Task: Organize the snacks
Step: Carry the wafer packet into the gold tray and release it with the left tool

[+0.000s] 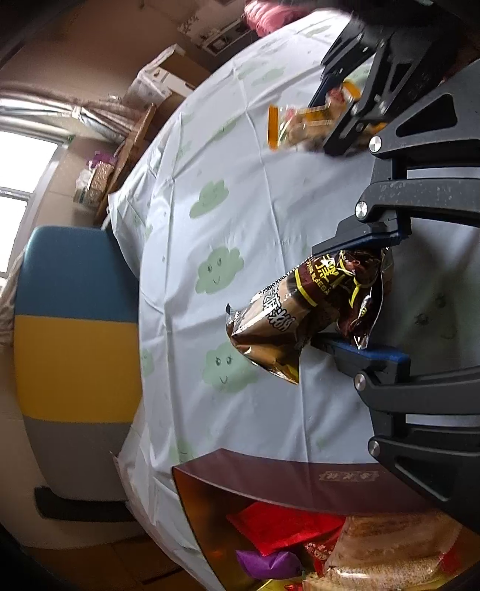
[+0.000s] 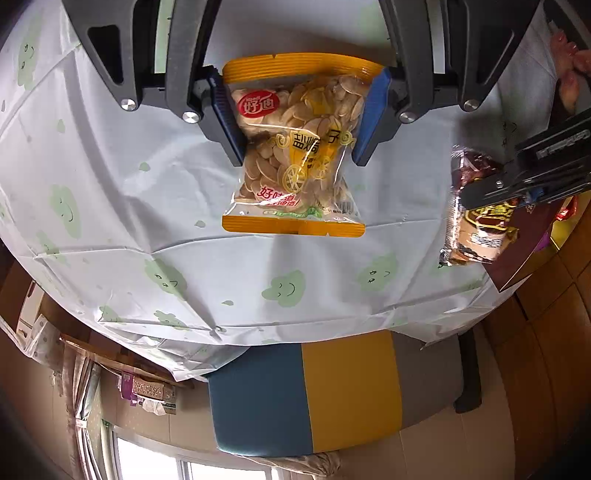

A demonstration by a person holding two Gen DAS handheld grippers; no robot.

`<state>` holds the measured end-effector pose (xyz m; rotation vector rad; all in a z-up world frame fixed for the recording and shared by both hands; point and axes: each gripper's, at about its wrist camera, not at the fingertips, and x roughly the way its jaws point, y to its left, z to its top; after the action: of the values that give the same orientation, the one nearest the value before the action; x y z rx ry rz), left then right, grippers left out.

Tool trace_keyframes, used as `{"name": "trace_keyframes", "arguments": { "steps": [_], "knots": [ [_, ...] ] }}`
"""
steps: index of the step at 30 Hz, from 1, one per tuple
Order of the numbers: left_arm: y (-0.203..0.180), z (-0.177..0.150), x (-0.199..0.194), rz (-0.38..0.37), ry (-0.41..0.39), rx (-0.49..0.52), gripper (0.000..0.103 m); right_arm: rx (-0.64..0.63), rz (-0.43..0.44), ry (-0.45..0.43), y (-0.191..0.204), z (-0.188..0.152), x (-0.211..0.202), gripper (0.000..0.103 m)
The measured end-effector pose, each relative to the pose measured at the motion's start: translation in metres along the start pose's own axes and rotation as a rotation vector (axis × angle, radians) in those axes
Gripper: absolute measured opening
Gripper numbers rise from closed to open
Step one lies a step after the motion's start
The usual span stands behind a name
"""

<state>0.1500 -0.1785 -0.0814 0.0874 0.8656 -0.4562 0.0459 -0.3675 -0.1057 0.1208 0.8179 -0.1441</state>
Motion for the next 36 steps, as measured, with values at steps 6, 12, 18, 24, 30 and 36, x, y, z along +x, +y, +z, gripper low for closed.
{"name": "trace_keyframes", "arguments": {
  "steps": [6, 12, 18, 24, 30, 36],
  "knots": [
    [0.007, 0.001, -0.033, -0.050, -0.043, -0.011, 0.041, -0.004, -0.005, -0.001, 0.001, 0.000, -0.001, 0.060],
    [0.026, 0.006, -0.067, -0.071, -0.091, -0.031, 0.041, -0.005, -0.005, -0.001, 0.001, 0.000, 0.000, 0.060],
    [0.065, 0.012, -0.091, -0.055, -0.116, -0.095, 0.041, -0.008, -0.009, 0.000, 0.001, 0.000, -0.001, 0.060],
    [0.117, 0.017, -0.110, -0.001, -0.139, -0.174, 0.041, -0.008, -0.011, 0.000, 0.002, 0.000, -0.001, 0.060],
    [0.178, 0.018, -0.114, 0.085, -0.132, -0.243, 0.041, -0.008, -0.011, 0.000, 0.002, 0.000, -0.001, 0.060],
    [0.232, 0.015, -0.104, 0.168, -0.083, -0.292, 0.041, -0.008, -0.011, 0.000, 0.002, 0.000, -0.001, 0.060]
  ]
}}
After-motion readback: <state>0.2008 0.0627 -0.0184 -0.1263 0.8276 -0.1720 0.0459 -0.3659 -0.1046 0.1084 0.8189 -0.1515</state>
